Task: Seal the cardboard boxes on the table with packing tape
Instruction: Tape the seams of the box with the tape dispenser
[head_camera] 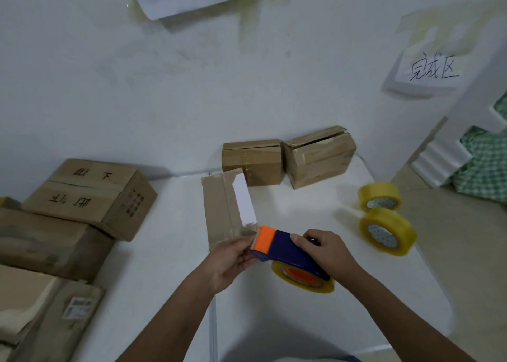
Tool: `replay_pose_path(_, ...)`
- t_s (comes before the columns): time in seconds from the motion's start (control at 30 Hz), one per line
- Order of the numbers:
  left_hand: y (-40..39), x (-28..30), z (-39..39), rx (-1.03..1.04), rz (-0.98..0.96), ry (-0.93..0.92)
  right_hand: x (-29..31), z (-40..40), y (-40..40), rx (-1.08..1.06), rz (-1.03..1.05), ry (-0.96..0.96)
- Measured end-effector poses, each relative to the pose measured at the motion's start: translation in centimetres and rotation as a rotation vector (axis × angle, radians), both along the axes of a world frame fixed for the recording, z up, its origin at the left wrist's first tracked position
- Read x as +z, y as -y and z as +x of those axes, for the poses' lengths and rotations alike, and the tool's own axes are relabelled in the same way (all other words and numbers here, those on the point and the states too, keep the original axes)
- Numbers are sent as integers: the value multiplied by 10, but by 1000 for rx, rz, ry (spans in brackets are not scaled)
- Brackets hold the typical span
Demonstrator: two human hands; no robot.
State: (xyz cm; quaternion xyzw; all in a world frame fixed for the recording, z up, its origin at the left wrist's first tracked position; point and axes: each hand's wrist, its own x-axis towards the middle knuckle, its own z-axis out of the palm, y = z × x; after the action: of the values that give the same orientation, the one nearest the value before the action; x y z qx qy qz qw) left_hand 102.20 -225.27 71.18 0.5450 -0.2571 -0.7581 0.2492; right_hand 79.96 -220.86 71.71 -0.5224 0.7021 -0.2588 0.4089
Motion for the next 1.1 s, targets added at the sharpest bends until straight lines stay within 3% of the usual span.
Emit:
replay_pose_path(0.33,-3,-16,19,-16,-257,398,5,15,12,64,96,3)
replay_pose_path(0.63,7,-10,43,85,-335,350,27,21,42,254,149,-96)
replay_pose_path(0.8,17,-8,95,329,-336,436,36,-2,55,298,162,-186)
replay_pose_path(1.1,5,-23,102,346,-295,440,24,-27,69,313,106,-375)
